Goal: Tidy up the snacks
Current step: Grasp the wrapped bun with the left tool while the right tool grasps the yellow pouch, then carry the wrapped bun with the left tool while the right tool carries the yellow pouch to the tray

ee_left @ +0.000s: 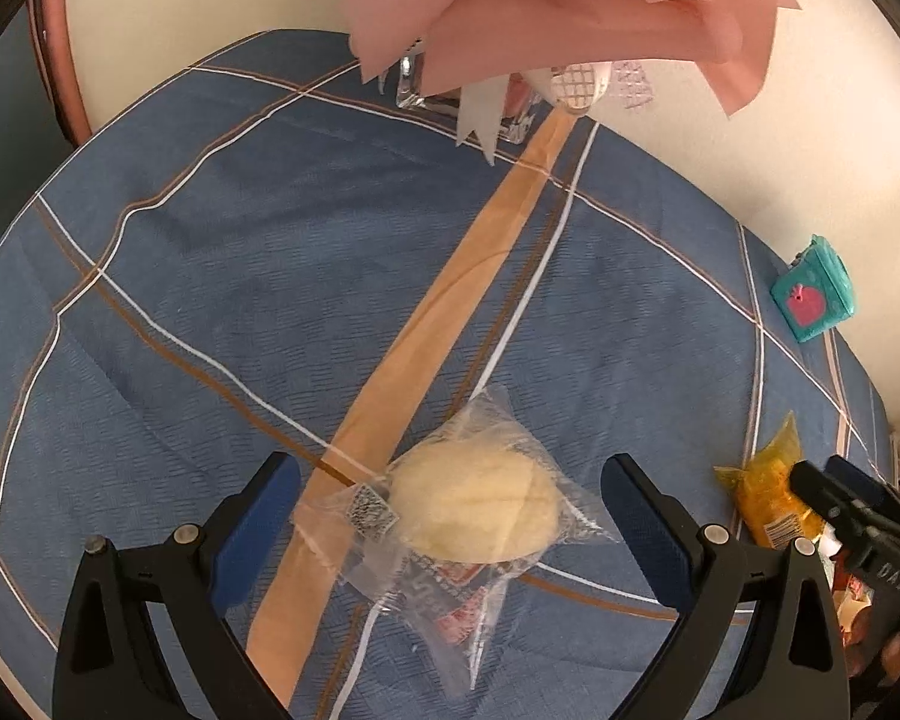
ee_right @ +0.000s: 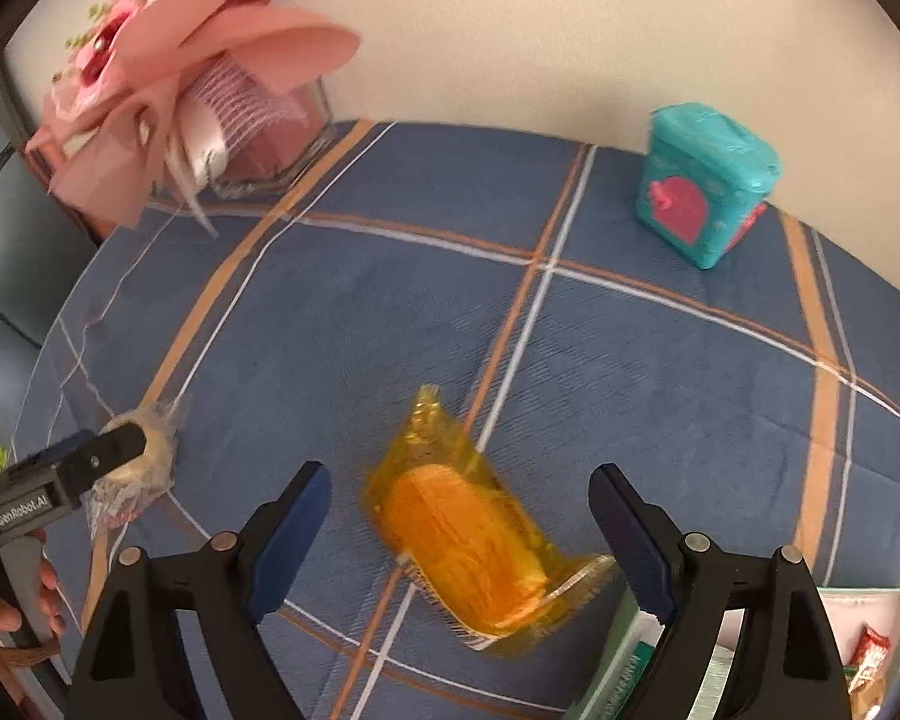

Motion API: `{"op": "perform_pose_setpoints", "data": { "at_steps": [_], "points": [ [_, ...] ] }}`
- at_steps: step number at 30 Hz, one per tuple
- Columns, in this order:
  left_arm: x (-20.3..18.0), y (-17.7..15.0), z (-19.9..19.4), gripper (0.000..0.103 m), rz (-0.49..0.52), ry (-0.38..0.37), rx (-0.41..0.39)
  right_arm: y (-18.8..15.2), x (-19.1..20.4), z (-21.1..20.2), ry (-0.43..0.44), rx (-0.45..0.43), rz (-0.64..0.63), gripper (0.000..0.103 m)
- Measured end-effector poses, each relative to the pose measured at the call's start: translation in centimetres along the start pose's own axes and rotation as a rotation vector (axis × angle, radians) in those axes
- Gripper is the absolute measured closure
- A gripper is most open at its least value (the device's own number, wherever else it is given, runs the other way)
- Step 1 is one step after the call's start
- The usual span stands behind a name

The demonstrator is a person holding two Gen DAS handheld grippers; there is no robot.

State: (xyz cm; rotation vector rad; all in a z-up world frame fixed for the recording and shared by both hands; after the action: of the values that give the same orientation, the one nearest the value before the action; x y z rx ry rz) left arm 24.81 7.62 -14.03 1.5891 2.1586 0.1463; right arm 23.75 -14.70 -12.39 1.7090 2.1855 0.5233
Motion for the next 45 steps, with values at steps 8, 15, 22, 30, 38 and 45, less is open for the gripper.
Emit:
{"op": "perform_pose_setpoints", "data": {
  "at_steps": [8, 15, 22, 30, 38, 45],
  "points": [
    [-0.3, -0.6, 0.4, 0.003, 0.008, -0.004, 0.02, -1.5, 0.7, 1.5, 0.018, 0.064, -0.021, 0.028],
    [-0.6, -0.8, 0.5, 0.011, 0.019, -0.003, 0.019, -3.0, 0.5, 1.9, 0.014, 0.098, -0.017, 0.047],
    [-1.4, -2.0, 1.2, 0.03, 0.032, -0.024, 0.068, -5.1, 0.2, 2.2, 0.024, 0.123, 0.02, 0.054],
    [-2.2, -3.8, 1.6, 0.039, 0.063, -0.008, 0.11, -6.5, 0.1, 1.1, 0.044, 0.114, 0.098, 0.058],
    [-1.7, -5.2, 0.6, 0.046, 0.066, -0.01, 0.117, -8.1, 1.2, -0.2, 0.088, 0.094, 0.177, 0.059],
    [-1.0, -6.9, -0.7, 0.048, 0.053, -0.013, 0.125, -9.9, 2.7, -1.7, 0.116, 0.082, 0.226, 0.059]
  ]
}}
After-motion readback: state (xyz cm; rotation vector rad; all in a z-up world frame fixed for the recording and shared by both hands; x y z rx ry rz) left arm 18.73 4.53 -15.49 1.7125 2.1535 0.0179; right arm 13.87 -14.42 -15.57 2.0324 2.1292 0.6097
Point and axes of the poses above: each gripper's, at about its wrist camera, not at the fingertips, and z roughly the way its jaws point, x to its left, y to its top, the point moved 10 cm from there along z, roughly the way its jaws point, and after that the axes turned 13 degrees about -z, right-handed, at the moved point
